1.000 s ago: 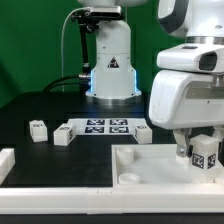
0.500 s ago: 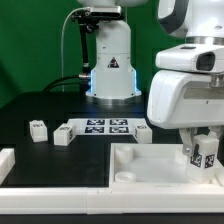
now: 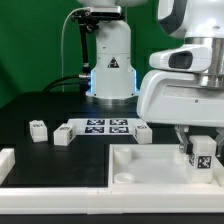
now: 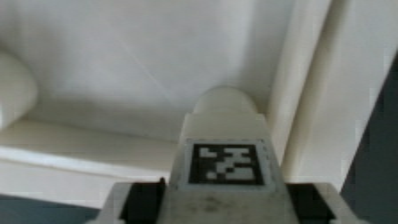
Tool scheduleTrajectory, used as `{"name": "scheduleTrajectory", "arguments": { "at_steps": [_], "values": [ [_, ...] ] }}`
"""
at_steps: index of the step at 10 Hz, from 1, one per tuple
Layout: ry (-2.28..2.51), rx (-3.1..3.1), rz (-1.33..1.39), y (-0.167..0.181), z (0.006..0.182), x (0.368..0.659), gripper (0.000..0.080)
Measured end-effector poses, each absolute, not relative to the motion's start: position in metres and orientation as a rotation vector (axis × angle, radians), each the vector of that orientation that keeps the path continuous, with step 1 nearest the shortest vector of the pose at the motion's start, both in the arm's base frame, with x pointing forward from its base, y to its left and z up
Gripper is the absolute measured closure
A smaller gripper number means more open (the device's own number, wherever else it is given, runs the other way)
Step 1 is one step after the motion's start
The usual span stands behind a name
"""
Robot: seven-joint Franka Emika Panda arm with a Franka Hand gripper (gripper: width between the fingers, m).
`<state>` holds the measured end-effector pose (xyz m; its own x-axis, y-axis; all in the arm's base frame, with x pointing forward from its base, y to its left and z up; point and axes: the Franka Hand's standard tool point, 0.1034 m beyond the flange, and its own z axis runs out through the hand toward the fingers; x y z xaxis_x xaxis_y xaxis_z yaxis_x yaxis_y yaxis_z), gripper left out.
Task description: Assemble one leg
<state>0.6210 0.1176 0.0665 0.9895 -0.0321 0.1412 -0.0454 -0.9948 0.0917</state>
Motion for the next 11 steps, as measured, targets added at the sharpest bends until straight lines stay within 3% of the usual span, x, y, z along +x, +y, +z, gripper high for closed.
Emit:
{"name": "scheduleTrajectory", "arguments": {
  "at_steps": [5,8,9,10,11],
  "values": [
    [-0.995,2.920,0.256,0.1283,0.0658,0.6198,0.0506],
    [-1.164,2.877,0.253,0.1272,0.0654,0.6197,0.0506],
    [-1.110,2.896,0.252,0.1275,0.0654,0.6196,0.0404],
    [-1.084,2.905,0.252,0.1273,0.0653,0.6196,0.0404],
    [-0.950,2.944,0.252,0.1253,0.0651,0.6197,0.0229]
  ]
}}
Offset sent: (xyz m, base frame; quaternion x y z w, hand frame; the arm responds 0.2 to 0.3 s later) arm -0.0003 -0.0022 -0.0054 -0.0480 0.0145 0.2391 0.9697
